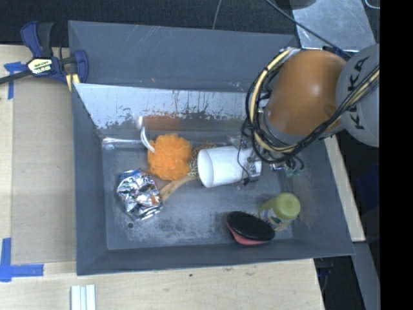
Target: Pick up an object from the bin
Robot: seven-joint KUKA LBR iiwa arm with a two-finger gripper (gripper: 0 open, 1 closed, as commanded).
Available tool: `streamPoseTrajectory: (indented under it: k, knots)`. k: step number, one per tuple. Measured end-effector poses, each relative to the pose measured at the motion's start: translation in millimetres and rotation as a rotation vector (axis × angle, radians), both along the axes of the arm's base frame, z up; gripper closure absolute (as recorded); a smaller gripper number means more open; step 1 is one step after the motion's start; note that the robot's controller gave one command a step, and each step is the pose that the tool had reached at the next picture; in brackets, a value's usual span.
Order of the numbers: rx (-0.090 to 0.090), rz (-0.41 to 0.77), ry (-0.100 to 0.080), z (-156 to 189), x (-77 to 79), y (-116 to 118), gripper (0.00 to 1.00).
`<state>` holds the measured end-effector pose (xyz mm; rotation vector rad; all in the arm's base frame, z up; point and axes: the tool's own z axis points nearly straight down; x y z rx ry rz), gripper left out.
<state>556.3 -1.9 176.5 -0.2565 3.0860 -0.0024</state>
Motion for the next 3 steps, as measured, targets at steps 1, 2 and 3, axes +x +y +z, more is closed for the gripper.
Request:
streamPoseTrajectory:
  k: [1, 2, 3]
  knots:
    - [-0.006, 0.152, 0.003, -72, 8.1, 23, 1.00]
    - [-0.008, 0.134, -0.004, -96, 7.2, 17, 1.00]
    - [-0.009, 0.144, -0.018, 122, 40.3, 8, 1.00]
